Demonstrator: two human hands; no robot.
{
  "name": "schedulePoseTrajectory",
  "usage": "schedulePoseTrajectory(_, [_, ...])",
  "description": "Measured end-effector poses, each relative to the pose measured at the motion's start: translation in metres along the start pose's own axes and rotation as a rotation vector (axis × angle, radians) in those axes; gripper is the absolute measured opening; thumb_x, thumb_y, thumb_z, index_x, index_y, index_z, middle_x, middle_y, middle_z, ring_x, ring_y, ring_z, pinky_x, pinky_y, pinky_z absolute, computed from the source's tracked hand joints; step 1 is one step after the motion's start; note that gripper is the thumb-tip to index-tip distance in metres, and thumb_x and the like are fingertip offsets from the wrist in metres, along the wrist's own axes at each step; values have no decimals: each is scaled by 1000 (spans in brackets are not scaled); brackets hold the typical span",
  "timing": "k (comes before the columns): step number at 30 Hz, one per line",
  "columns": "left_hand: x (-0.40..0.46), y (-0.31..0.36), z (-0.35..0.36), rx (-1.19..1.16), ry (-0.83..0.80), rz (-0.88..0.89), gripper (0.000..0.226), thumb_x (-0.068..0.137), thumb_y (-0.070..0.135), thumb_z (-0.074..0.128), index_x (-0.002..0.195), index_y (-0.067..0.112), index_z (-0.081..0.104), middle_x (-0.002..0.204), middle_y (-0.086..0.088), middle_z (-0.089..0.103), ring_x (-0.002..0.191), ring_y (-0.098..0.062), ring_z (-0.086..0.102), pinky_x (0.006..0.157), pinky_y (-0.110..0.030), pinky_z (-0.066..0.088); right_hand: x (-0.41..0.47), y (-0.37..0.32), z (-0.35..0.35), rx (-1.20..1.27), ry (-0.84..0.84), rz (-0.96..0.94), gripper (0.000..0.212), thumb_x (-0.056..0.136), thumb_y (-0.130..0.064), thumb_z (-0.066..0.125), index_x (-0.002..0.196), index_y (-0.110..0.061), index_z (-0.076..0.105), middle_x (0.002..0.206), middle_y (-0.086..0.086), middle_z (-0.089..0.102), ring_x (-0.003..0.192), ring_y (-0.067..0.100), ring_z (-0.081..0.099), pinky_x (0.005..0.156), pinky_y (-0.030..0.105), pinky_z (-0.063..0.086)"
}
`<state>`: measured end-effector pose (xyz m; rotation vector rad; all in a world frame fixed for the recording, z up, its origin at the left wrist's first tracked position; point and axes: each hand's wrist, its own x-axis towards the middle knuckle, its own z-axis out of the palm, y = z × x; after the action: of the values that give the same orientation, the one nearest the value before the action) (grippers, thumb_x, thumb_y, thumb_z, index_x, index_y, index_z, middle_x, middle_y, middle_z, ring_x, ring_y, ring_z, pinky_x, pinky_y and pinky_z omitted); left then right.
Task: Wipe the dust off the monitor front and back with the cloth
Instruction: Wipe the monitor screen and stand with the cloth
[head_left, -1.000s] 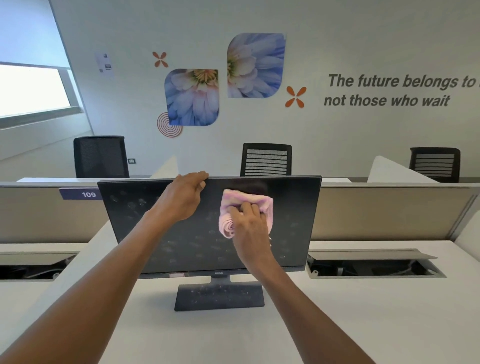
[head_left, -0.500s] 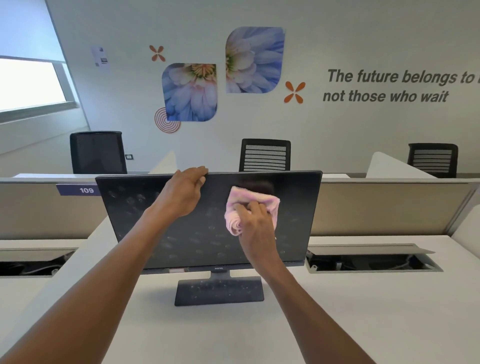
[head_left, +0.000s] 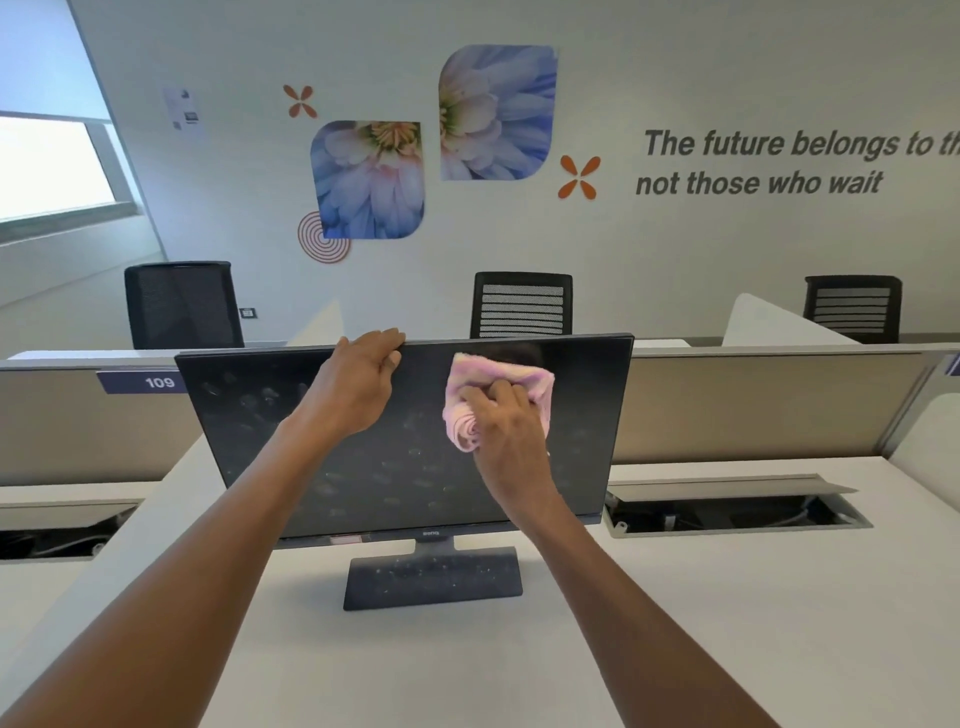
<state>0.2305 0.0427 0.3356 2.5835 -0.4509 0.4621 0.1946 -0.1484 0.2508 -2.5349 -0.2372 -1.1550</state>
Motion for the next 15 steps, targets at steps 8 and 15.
schedulePoseTrajectory(8, [-2,-4,-1,3,-9,13,43,106,24,32,148,21,41,155,2,38,145,-17,30,123,-36,7,-31,15,10,43,-111,-61,41,73,-15,82,111,-17,69,108,4,66,95,21,60,82,33,54])
schedulePoseTrajectory(15, [-3,5,1,3,19,5,43,106,23,33,148,19,42,155,1,38,146,-20,28,123,-37,7,-4,42,-17,30,20,50,43,78,-11,76,120,-13,67,109,7,64,99,24,59,91,34,51])
